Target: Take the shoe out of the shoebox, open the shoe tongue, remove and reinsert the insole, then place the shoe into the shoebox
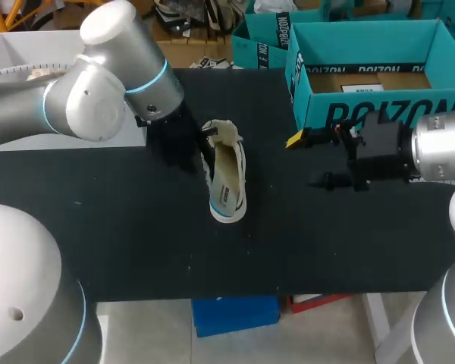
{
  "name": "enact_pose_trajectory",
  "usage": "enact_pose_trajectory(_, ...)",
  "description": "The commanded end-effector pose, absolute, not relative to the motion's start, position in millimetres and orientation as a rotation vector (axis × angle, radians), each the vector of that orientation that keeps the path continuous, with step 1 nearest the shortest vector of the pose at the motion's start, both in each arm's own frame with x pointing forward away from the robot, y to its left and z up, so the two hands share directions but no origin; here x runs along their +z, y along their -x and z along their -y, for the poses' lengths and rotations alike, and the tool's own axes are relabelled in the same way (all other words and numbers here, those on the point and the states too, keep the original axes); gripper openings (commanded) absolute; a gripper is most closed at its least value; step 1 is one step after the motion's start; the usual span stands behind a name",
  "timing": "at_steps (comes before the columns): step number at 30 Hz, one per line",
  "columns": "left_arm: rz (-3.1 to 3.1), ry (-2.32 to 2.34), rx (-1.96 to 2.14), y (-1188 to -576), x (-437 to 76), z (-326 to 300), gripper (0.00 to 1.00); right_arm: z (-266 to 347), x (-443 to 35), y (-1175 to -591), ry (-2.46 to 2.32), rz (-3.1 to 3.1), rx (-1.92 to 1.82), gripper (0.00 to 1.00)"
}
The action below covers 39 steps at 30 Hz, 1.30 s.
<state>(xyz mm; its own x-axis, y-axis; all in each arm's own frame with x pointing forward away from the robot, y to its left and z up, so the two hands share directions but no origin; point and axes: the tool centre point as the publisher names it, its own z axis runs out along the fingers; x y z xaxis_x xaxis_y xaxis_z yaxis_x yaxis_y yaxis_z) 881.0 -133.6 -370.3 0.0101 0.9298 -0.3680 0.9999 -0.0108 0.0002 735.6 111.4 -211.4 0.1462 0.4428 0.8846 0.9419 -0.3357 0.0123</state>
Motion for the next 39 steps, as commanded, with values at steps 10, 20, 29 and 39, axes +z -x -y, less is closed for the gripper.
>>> enact_pose_trajectory(10,-1.939,-2.129,-0.238,-889.4,-372.6,137.0,0.0,-111.7,-211.6,-736.2,1.858,1.321,-1.132,1.0)
enact_pose_trajectory(20,-1.82,-2.179,-0.338,-893.0,-372.1,132.1,0.0,-111.7,-211.6,-736.2,1.858,1.321,-1.132,1.0)
enact_pose_trajectory(29,-1.785,-2.204,-0.361,-897.9,-373.4,126.3,0.0,-111.7,-211.6,-736.2,1.858,1.321,-1.132,1.0)
enact_pose_trajectory(39,-1.847,-2.148,-0.478,-884.4,-371.5,131.6,0.62,-111.7,-211.6,-736.2,1.858,1.321,-1.132,1.0)
